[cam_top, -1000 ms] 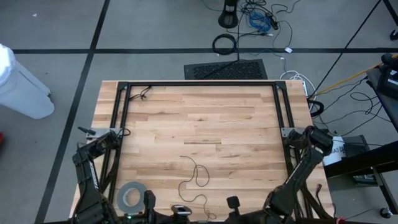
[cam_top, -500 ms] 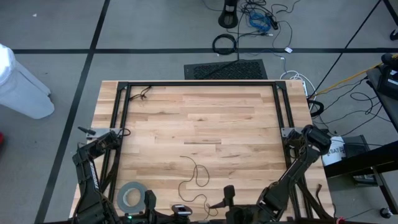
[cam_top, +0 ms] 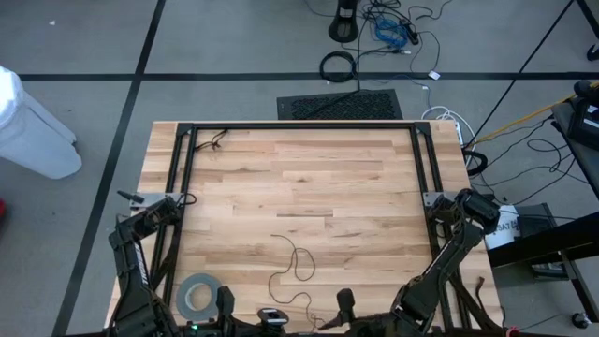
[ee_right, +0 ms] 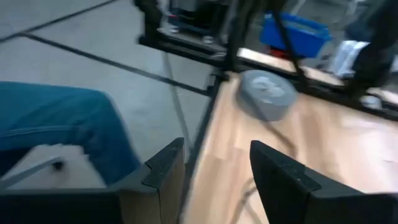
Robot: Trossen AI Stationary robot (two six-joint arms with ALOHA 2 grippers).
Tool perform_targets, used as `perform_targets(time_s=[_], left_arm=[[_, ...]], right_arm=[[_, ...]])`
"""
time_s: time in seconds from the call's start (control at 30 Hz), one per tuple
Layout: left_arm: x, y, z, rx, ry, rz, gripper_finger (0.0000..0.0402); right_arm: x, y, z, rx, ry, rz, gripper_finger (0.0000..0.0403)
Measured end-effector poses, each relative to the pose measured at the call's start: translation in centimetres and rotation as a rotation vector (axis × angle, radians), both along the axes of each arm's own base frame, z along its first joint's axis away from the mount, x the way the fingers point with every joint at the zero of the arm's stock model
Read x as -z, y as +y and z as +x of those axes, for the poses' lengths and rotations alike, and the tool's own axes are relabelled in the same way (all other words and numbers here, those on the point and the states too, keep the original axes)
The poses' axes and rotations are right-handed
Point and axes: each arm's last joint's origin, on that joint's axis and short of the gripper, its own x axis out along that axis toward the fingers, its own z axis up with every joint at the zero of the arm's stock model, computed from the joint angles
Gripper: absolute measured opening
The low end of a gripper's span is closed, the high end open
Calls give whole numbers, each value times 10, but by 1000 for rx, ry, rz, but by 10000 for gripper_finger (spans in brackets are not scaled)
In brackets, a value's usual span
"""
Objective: Coil cords
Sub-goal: Coil the black wire onto the spool
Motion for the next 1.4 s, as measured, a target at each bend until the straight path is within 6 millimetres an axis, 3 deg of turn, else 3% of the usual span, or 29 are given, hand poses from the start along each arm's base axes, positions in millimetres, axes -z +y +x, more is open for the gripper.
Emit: perform_targets(time_s=[0.13,0.43,0.83,1.4], left_arm=[[0,0,0,0,0,1,6],[0,0,0,0,-4,-6,6],[0,-1,0,3,-4,-6,6],[-1,-2,1,6,-12,-13,6]], right_arm=[[-1,-2,1,30,-12,-2,176],[8,-21,27,63,22,-11,178],[-4,-14,14,24,-2,6,177],[1,-20,33,-51,-4,48,79]])
